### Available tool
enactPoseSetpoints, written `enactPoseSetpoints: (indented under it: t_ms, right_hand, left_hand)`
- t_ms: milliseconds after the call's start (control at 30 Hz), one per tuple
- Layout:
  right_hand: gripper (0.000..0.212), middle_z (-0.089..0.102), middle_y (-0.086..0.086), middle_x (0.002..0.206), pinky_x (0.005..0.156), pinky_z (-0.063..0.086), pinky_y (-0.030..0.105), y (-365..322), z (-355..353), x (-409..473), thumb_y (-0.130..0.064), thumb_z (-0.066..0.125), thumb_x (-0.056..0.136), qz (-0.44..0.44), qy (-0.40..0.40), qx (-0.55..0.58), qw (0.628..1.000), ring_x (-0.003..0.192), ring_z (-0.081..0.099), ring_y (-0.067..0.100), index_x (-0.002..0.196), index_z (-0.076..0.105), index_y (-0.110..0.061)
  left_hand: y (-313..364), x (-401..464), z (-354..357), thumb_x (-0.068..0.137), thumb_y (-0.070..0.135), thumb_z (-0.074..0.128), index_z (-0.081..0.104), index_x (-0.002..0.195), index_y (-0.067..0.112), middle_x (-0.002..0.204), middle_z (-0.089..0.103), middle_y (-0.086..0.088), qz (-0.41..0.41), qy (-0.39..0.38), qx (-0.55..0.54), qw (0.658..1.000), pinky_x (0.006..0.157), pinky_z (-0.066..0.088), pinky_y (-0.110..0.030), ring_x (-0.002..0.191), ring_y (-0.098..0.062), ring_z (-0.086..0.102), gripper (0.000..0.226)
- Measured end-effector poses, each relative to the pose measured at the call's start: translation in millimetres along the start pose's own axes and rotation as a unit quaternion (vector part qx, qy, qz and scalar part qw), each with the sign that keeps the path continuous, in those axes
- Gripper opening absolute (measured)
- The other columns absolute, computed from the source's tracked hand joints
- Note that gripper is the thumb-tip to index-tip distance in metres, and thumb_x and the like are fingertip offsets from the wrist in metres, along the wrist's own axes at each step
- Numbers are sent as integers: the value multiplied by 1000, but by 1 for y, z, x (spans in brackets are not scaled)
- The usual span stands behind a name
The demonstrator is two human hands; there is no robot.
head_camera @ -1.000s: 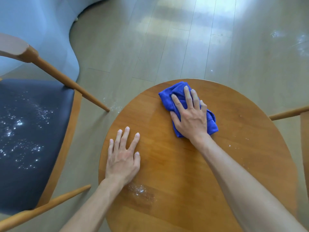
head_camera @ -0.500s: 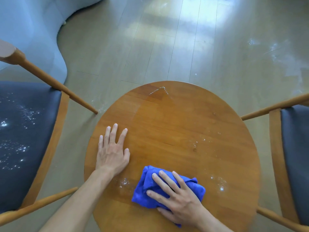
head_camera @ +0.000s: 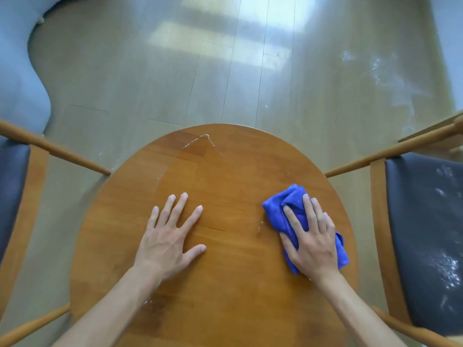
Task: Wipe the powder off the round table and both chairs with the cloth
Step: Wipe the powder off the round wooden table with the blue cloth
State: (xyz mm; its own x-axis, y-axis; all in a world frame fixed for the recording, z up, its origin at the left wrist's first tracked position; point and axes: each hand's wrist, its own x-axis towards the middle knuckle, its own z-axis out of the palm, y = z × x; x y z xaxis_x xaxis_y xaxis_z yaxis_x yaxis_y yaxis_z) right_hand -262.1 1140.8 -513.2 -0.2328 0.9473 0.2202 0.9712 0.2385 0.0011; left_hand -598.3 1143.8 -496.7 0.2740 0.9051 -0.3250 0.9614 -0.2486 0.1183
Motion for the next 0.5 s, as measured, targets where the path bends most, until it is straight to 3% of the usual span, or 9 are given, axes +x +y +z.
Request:
enactPoseSetpoints:
  t_ms: [100, 200, 333, 500]
  right_hand:
    - [50, 33, 19, 153, 99, 39, 53, -22, 15, 56, -45, 49, 93, 128, -6, -26, 991, 140, 34, 37, 139, 51, -24]
    - [52, 27, 18, 156, 102, 34, 54, -57, 23, 94, -47, 44, 94, 193, -27, -7, 981, 143, 29, 36, 143, 46, -28]
    - [56, 24, 19, 156, 108, 28, 57, -100, 17, 84, -45, 47, 93, 128, -30, 23, 991, 144, 24, 36, 146, 42, -27]
    - [59, 28, 17, 155, 107, 32, 57, -141, -1, 22, -43, 55, 89, 65, -45, 53, 995, 144, 25, 34, 145, 44, -27]
  left_hand:
    - [0, 0, -1, 82, 75, 24, 25, 149, 33, 159, 17, -8, -1, 7, -4, 1000, 109, 30, -55, 145, -30, 15, 79]
    - [1, 0, -2, 83, 76, 17, 23, 149, 33, 158, 17, -8, -3, 7, -3, 1000, 109, 29, -54, 145, -30, 15, 79]
    - [2, 0, -5, 80, 76, 24, 23, 149, 33, 159, 15, -7, -10, 0, -11, 1000, 110, 29, -54, 145, -29, 13, 81]
    - [2, -1, -8, 76, 78, 26, 23, 149, 34, 160, 11, -5, -14, -15, -18, 1000, 112, 22, -51, 146, -26, 6, 85]
